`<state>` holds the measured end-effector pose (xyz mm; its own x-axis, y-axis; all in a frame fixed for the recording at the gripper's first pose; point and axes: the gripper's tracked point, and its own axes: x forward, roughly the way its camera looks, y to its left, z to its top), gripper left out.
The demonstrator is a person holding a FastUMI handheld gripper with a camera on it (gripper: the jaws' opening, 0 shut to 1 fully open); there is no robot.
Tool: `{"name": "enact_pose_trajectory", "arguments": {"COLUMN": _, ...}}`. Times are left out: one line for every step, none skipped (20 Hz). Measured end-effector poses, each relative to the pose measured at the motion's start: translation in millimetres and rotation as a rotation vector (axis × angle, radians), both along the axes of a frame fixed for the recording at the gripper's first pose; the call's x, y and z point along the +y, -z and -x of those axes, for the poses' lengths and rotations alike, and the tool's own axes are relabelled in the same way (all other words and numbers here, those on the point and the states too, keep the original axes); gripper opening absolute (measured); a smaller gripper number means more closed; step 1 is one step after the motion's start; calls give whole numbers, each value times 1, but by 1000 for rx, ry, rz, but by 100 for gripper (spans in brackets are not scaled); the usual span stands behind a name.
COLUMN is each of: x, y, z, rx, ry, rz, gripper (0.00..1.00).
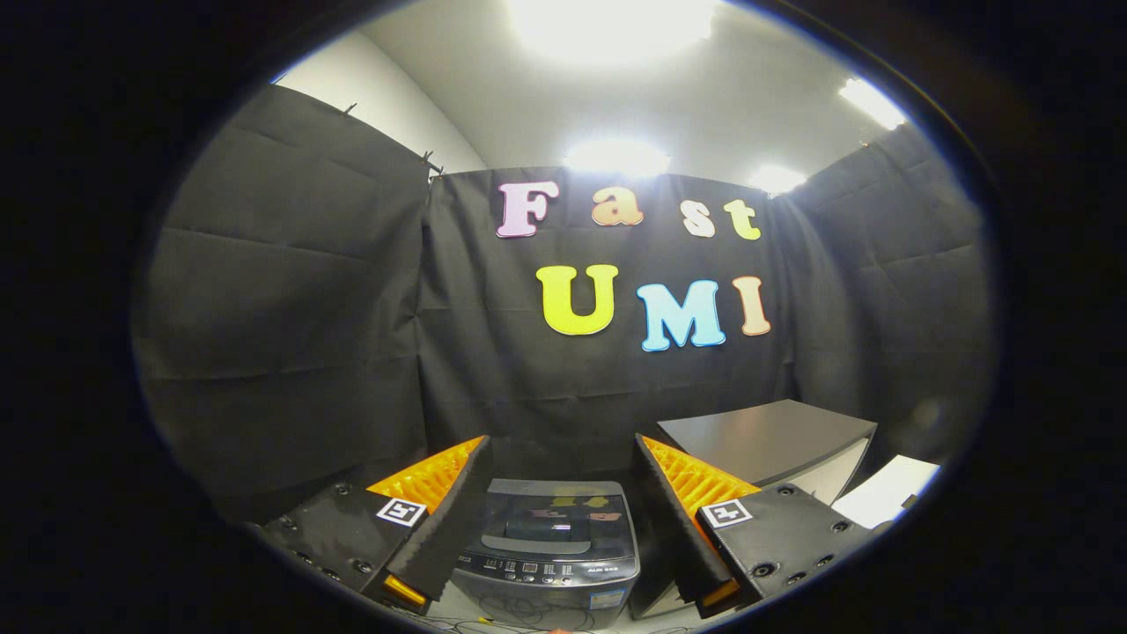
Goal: Put the clothes into the washing machine and then close the washing machine lid.
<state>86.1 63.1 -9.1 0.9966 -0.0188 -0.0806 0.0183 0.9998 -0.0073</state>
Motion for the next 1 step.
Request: {"name": "enact_pose_trajectory", "arguments": {"x": 1, "y": -1, "z": 1, "rx": -3, "ry": -4, "rz": 0, "gripper": 98}}
